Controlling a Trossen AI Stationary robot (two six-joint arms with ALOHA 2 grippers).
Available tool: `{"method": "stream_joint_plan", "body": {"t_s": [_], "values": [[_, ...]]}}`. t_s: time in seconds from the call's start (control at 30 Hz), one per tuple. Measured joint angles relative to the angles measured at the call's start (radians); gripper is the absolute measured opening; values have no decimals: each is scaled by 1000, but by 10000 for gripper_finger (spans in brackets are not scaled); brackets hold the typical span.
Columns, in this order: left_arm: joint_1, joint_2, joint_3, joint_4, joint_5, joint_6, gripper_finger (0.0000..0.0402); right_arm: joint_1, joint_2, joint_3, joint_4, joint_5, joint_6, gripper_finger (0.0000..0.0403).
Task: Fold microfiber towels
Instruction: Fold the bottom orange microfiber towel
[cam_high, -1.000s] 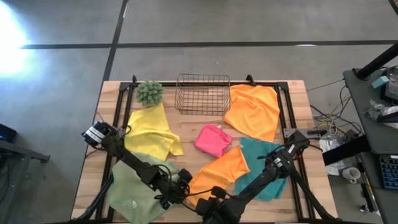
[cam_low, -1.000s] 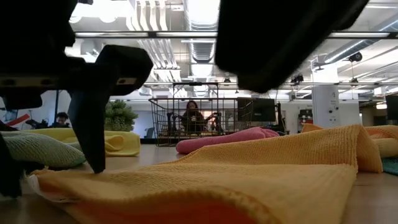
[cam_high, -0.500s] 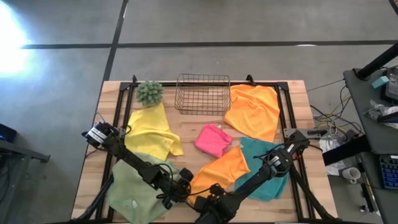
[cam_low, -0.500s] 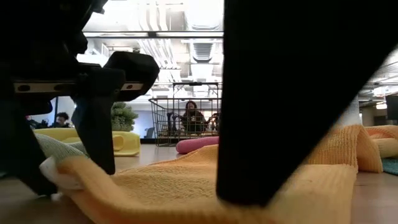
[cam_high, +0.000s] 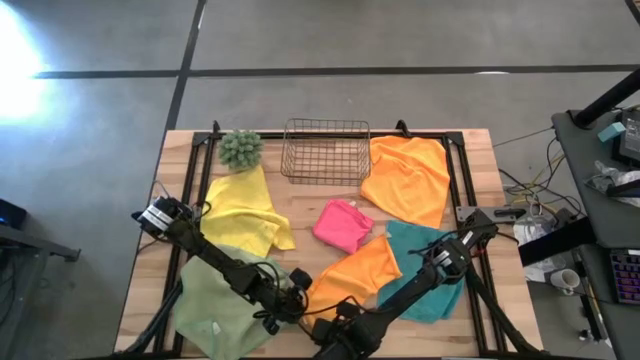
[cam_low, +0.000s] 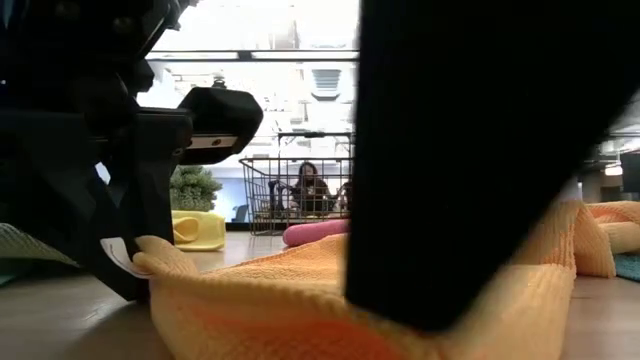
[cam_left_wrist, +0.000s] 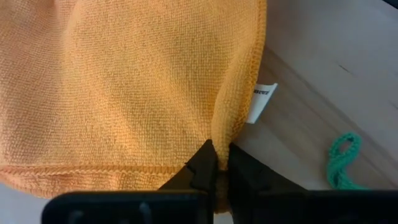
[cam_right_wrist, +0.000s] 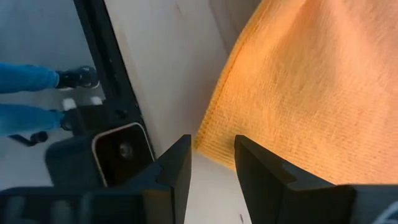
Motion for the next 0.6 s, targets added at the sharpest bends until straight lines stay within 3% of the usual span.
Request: {"method": "stream_joint_plan", "body": {"t_s": [0.4, 0.6], "values": [[2, 0, -1, 14, 7, -26, 10, -17, -2, -102, 65, 0, 31, 103], [2, 0, -2, 19, 7, -28, 11, -22, -2, -118, 119, -2, 65, 29]]}}
